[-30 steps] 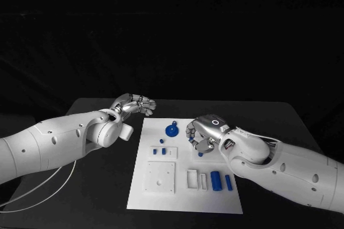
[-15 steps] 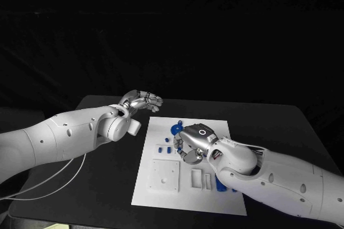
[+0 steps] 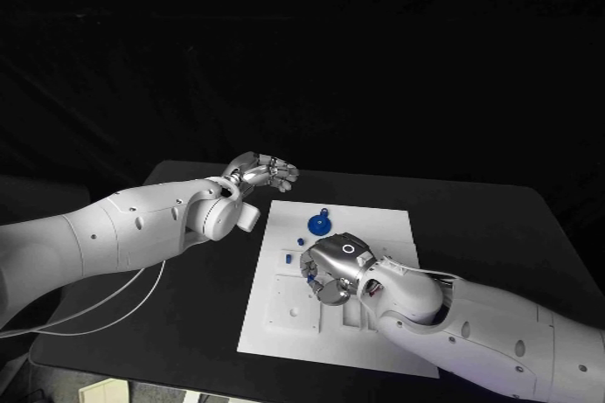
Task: Assemble the parts on the task board
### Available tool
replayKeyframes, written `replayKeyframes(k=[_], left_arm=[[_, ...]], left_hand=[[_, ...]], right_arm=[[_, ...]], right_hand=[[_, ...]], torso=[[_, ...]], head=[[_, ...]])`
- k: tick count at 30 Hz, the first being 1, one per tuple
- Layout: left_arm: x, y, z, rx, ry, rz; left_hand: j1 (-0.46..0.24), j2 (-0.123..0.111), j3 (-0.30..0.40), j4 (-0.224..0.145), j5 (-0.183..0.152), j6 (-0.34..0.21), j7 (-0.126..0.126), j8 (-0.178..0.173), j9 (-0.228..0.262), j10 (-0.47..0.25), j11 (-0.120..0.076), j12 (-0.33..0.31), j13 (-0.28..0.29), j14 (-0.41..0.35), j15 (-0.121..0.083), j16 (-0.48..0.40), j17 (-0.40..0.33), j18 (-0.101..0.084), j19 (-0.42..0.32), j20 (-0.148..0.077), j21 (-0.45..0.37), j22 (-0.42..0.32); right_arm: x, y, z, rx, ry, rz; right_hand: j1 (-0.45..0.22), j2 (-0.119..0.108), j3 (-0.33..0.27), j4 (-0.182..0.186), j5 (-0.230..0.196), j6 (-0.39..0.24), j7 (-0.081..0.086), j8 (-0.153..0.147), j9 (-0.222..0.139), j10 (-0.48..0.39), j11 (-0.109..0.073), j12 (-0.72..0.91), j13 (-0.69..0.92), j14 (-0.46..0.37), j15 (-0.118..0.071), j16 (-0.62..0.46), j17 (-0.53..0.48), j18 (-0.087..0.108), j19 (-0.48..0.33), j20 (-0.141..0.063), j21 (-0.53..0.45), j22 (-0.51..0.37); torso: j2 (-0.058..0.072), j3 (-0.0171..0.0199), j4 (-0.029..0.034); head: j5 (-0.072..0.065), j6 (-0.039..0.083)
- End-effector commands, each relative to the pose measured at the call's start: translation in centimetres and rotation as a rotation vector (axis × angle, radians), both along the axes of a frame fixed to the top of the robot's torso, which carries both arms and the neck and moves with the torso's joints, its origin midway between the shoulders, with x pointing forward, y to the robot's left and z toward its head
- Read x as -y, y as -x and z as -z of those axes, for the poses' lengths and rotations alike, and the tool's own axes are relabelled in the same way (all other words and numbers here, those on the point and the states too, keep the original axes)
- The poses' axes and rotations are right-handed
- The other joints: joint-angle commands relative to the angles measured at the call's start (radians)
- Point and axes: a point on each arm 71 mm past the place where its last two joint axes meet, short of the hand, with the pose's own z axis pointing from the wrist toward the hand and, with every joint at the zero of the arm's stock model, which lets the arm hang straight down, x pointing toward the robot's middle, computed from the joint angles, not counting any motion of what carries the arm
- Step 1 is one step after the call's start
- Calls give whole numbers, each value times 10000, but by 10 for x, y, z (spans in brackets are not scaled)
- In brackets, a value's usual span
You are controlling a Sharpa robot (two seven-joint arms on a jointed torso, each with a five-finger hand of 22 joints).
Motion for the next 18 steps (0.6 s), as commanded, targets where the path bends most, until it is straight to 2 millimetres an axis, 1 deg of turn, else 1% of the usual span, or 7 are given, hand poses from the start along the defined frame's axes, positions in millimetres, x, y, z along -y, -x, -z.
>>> replayKeyframes(k=[1,5,9,13,18], left_arm=[[2,0,-2,80,121,71],[2,0,-2,76,123,79],[3,0,-2,67,131,100],[3,0,-2,61,138,120],[5,1,-2,55,155,166]], left_hand=[[-35,35,-49,6,-6,-58,-5,32,-15,20,-8,-1,-17,60,-22,-69,16,84,74,9,-62,11],[-35,36,-49,5,-6,-59,-5,33,-16,21,-8,-1,-19,60,-21,-73,20,84,74,9,-64,12],[-35,38,-49,6,-6,-60,-5,33,-17,21,-8,-1,-21,61,-21,-78,25,83,74,9,-67,13],[-35,38,-50,6,-6,-60,-5,34,-17,22,-8,-1,-22,62,-21,-82,30,82,74,9,-69,14],[-35,39,-51,6,-6,-61,-4,35,-18,23,-8,-1,-24,63,-21,-90,37,81,75,9,-73,16]], right_arm=[[-2,3,3,83,183,-222],[-2,4,8,11,280,-197],[-1,4,11,-25,346,-159],[-1,4,14,-55,403,-164],[-2,6,20,-161,496,-190]], right_hand=[[10,65,19,27,25,34,1,0,10,93,-25,31,5,-53,-95,35,2,1127,15,-70,38,195],[11,68,19,25,25,33,1,-2,11,92,-25,32,7,-54,-95,34,1,1127,15,-71,40,195],[11,71,19,24,25,32,2,-3,12,91,-25,32,10,-54,-95,33,1,1127,15,-72,42,195],[12,73,19,22,25,31,2,-5,13,91,-25,33,13,-54,-95,33,0,1127,16,-74,44,195],[12,78,18,20,25,30,3,-7,14,89,-24,33,17,-53,-94,31,-1,1127,16,-75,47,195]], torso=[[9,6,3],[6,3,-12],[8,-3,-11],[6,-1,-11],[8,9,-9]], head=[[108,-61],[176,-95],[170,-103],[165,-111],[175,-142]])
